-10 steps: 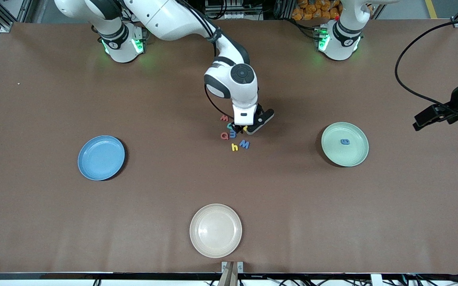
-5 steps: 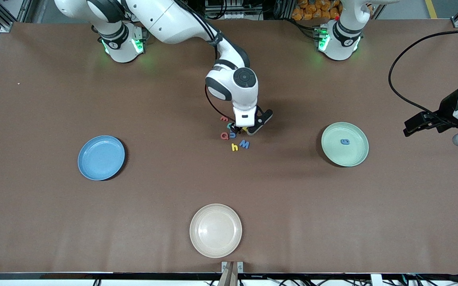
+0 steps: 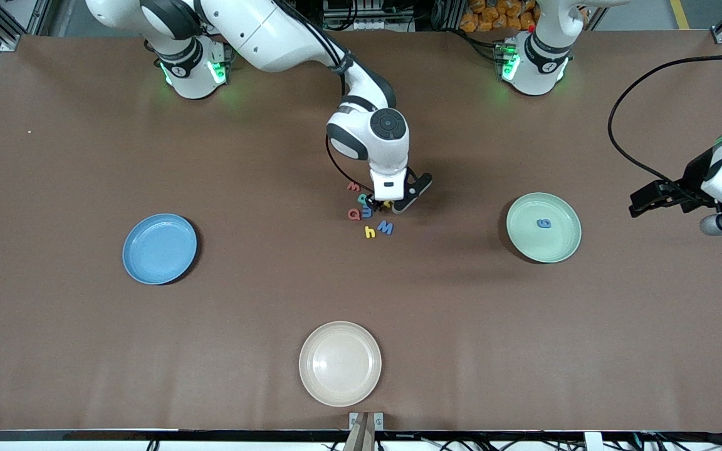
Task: Sort uppercase to blue plate, lowercase to green plate
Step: 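Grasp the yellow H with the right gripper while the left gripper withdraws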
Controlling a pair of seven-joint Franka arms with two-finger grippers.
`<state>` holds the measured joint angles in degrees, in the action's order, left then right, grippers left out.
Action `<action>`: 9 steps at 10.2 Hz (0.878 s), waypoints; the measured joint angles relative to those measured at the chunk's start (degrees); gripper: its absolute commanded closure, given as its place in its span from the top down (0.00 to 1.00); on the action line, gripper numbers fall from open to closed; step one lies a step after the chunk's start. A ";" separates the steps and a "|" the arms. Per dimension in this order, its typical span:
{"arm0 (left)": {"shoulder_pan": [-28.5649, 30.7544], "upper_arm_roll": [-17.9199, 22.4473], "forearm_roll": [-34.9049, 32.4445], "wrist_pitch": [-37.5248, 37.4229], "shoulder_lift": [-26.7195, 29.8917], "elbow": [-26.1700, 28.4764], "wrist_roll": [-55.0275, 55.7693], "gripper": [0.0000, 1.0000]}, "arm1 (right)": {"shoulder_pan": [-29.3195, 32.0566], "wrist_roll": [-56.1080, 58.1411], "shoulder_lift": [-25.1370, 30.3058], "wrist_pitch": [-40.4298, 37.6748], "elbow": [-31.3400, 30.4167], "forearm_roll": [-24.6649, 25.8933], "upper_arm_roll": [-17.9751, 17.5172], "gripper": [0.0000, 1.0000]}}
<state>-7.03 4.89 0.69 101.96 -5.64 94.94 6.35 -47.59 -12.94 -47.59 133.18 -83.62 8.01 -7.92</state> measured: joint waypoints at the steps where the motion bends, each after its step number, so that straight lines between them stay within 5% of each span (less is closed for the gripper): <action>1: -0.34 -0.54 0.00 0.39 -0.10 0.57 0.01 1.00 | 0.00 0.00 -0.46 0.02 0.18 0.00 -0.04 0.73; 7: -1.57 -4.81 0.00 3.95 -0.89 3.88 3.74 1.00 | 0.01 -1.73 -2.61 0.07 2.38 0.00 -0.09 0.66; 9: -2.09 -5.49 0.00 3.99 -1.09 4.17 5.14 1.00 | 0.01 -2.19 -3.04 0.06 2.84 0.00 -0.10 0.55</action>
<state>-9.12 -0.60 0.69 105.95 -6.73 99.12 11.49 -47.58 -15.12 -50.62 133.24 -80.78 8.01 -8.02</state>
